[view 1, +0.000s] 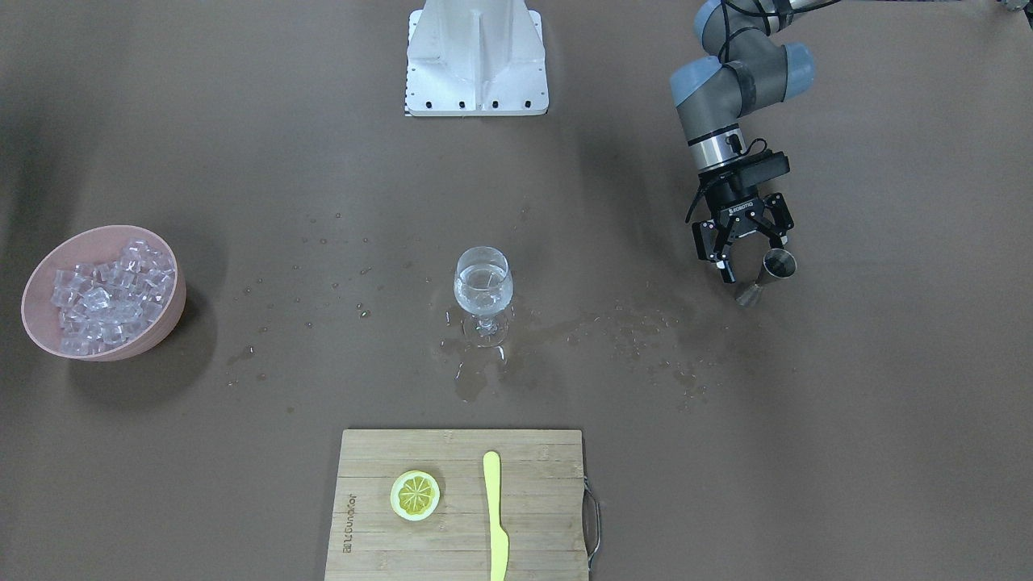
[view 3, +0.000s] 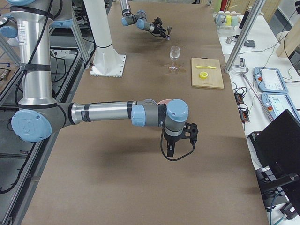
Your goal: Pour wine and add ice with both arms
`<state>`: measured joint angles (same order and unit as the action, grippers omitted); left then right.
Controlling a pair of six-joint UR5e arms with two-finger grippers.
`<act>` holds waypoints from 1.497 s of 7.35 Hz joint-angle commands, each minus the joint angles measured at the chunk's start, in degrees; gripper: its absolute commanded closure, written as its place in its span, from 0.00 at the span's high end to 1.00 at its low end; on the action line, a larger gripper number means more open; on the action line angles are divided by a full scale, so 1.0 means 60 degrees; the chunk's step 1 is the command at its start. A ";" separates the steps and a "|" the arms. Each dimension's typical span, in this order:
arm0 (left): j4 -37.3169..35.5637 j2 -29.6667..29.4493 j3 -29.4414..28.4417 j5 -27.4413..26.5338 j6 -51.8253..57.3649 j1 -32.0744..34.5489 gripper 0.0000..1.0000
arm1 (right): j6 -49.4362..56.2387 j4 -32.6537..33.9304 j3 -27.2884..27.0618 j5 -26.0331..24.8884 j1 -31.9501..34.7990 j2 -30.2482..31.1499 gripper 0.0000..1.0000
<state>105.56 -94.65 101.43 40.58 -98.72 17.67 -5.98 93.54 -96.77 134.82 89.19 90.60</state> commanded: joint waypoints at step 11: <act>0.0000 -0.0221 -0.0396 -0.0260 -0.0026 0.0351 0.66 | -0.0015 0.0011 0.0000 -0.0014 -0.0012 -0.0041 1.00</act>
<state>105.56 -95.91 99.25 39.22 -98.82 19.63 -6.05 93.59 -96.77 134.74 89.12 90.35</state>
